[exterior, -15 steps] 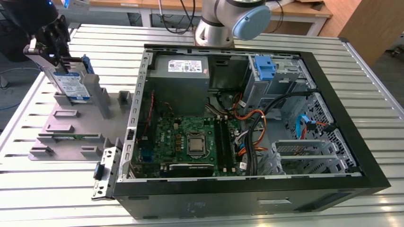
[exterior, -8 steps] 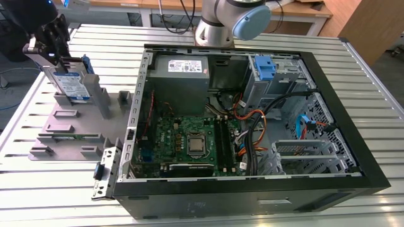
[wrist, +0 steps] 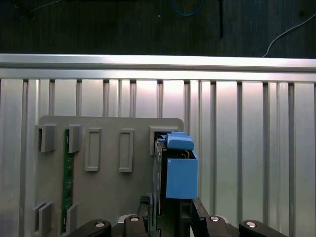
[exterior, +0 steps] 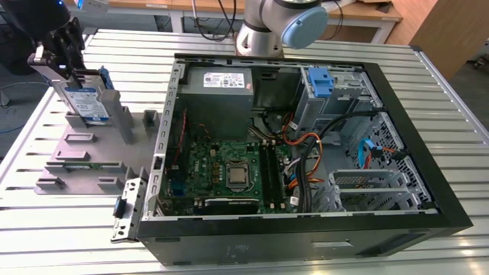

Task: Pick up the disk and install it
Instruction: 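Pick up the disk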

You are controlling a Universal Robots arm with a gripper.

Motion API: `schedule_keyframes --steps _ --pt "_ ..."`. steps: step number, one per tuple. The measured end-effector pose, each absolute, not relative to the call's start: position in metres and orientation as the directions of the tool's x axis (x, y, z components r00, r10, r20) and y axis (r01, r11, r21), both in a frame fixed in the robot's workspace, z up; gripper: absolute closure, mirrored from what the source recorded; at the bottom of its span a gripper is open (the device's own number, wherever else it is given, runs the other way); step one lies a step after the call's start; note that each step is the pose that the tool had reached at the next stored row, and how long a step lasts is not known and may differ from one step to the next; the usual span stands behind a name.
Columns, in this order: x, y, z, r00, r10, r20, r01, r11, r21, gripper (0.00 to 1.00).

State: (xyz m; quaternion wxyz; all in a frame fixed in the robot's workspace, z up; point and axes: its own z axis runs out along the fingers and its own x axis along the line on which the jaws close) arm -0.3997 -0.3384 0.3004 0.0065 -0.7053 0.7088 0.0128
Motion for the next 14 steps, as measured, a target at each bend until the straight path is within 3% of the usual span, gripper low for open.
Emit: schedule_keyframes --steps 14 --pt "-0.3997 -0.3373 0.3003 -0.005 -1.0 -0.028 -1.0 0.005 0.009 0.55"
